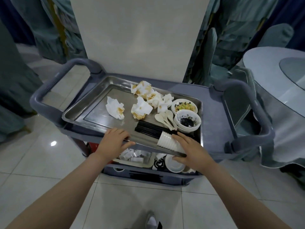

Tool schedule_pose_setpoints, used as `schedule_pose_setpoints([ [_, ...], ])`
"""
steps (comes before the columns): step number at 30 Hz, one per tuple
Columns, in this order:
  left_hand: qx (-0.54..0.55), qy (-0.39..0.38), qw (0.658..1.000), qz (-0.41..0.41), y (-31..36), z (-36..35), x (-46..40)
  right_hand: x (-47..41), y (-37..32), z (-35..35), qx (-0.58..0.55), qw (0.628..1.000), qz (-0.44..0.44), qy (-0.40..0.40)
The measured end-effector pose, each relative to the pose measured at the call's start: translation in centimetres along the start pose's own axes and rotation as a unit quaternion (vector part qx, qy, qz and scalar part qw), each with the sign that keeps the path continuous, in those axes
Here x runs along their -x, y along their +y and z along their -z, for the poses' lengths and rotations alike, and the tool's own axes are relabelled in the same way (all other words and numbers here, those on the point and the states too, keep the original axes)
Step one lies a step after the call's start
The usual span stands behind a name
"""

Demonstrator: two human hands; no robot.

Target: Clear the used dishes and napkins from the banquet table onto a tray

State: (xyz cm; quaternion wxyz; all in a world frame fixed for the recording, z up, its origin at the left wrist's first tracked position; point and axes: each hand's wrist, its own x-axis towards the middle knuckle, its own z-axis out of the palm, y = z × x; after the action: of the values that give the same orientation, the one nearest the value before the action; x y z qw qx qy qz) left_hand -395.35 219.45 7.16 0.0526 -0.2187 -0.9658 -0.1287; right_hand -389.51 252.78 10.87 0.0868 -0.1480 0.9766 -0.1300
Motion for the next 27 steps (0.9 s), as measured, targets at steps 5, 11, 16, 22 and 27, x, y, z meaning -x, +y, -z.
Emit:
schedule_pose_setpoints([
  [5,0.018,0.006,0.999,0.035,0.5,-0.9,-1.3,-0.8,1.7,-0.7,0.024,0.998,-0.031,0.048],
  [11,0.041,-0.027,0.996,0.073,1.6,-2.0,-3.0,-2.2,4.5,-0.6,-0.013,1.000,-0.023,0.007],
  [16,0.051,-0.016,0.995,0.088,1.7,-3.4,-3.7,-3.2,6.5,-1.0,-0.009,1.000,-0.010,0.000],
  [22,0.073,-0.030,0.988,0.136,2.8,-3.6,-6.4,-5.4,7.8,-0.2,-0.026,0.998,-0.049,0.008],
  [27,0.081,-0.046,0.982,0.164,3.0,-3.5,-7.9,-6.8,7.7,0.5,-0.064,0.994,-0.087,0.021],
])
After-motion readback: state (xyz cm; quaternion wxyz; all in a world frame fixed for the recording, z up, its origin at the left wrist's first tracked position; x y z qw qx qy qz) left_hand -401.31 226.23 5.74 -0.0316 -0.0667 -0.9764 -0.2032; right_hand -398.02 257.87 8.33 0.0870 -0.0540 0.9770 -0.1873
